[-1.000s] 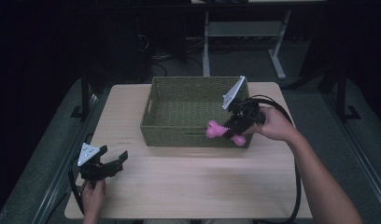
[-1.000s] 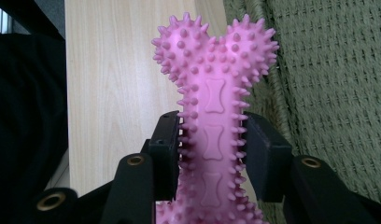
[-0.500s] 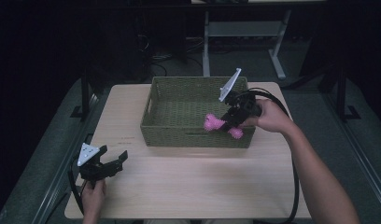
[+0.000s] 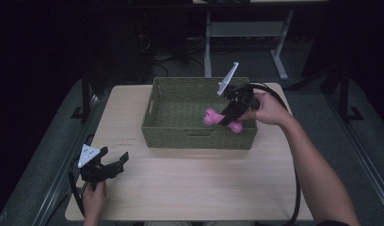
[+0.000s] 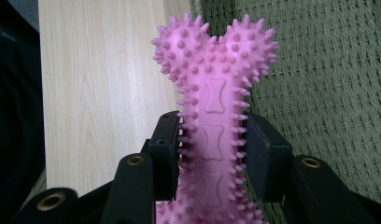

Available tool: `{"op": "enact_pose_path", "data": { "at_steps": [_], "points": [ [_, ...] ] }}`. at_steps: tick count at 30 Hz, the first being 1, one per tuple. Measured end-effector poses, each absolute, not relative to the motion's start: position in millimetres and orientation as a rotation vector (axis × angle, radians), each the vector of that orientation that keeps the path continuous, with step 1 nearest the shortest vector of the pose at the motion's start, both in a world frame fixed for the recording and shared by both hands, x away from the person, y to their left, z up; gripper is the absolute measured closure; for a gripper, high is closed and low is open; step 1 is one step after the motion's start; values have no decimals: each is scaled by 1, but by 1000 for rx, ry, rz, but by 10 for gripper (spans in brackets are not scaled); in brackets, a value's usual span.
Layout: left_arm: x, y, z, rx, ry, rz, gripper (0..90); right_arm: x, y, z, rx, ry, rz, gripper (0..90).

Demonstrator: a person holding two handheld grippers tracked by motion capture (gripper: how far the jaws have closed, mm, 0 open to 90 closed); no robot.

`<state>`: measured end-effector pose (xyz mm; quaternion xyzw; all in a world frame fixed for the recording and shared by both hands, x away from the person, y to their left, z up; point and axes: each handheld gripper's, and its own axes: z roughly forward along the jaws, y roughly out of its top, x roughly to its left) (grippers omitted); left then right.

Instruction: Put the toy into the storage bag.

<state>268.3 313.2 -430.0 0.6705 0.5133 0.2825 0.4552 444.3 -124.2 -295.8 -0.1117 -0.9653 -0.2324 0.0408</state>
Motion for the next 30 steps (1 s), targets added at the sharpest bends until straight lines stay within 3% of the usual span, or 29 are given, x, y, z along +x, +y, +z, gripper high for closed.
{"op": "enact_pose_path", "data": {
  "at_steps": [30],
  "points": [
    [267,316,-430,1652,1270,696,130,488,-122,-316,-441,-2930,-657,582]
  ]
}}
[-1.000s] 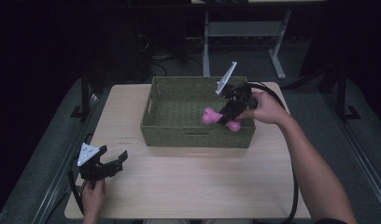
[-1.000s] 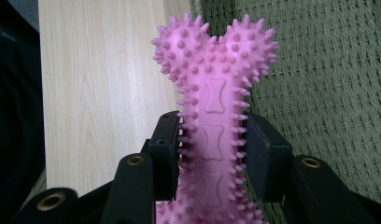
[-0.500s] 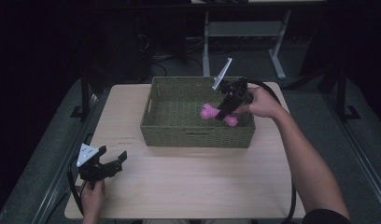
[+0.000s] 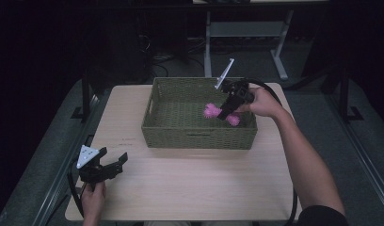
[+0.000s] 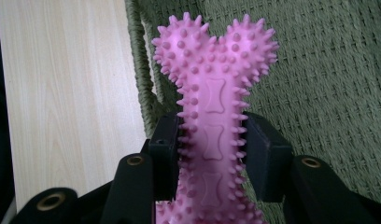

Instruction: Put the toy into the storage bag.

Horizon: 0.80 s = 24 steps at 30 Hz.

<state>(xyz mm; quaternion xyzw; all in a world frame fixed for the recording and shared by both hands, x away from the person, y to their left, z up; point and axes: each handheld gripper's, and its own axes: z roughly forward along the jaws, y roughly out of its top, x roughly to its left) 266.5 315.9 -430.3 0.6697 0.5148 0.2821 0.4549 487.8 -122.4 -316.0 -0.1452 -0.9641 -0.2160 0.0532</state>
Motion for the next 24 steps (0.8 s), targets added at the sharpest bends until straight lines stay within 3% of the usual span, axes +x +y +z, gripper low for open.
{"op": "enact_pose_path", "data": {
  "at_steps": [24],
  "points": [
    [267,316,-430,1650,1269,697,130,501,-117,-339,-465,-2906,-609,581]
  ]
}}
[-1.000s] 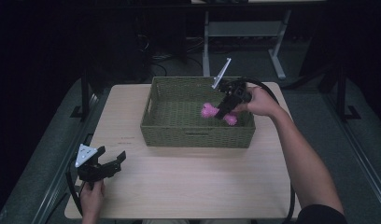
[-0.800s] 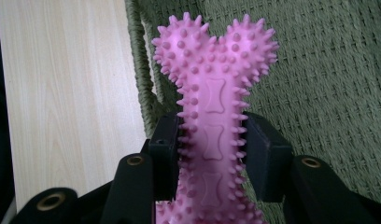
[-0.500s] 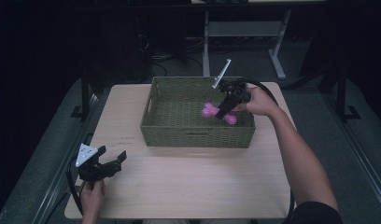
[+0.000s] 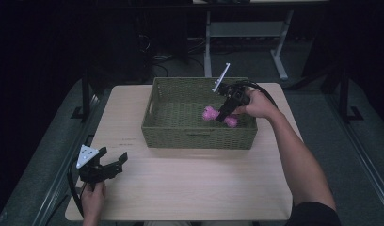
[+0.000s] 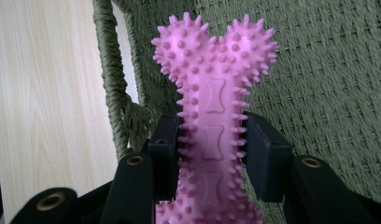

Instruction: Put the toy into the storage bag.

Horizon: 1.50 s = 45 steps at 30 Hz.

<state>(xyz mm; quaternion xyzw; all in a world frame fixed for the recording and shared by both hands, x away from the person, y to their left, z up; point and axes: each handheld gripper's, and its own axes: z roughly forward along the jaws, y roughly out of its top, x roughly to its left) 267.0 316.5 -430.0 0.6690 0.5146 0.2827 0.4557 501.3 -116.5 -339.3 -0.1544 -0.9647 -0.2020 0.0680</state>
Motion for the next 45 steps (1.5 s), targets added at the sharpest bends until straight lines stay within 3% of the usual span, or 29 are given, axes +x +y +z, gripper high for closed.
{"op": "enact_pose_path", "data": {
  "at_steps": [45],
  "points": [
    [268,314,-430,1657,1262,695,130,501,-108,-378,-483,-2878,-522,578]
  ]
}}
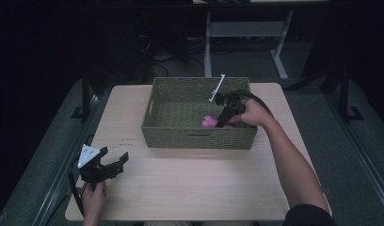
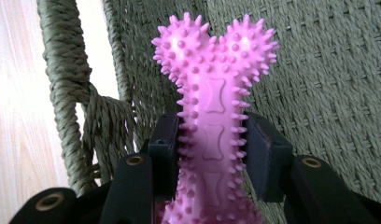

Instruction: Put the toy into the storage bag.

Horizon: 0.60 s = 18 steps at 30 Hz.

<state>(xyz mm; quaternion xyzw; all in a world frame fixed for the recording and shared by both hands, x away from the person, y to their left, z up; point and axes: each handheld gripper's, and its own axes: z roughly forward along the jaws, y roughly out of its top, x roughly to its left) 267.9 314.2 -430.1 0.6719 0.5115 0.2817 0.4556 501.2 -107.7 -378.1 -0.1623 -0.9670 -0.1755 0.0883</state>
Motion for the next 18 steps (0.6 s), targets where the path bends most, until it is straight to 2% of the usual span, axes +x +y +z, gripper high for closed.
{"op": "enact_pose_path", "data": {
  "at_steps": [18],
  "points": [
    [268,314,-430,1657,1258,694,130,503,-108,-378,-516,-2831,-583,547]
  ]
}}
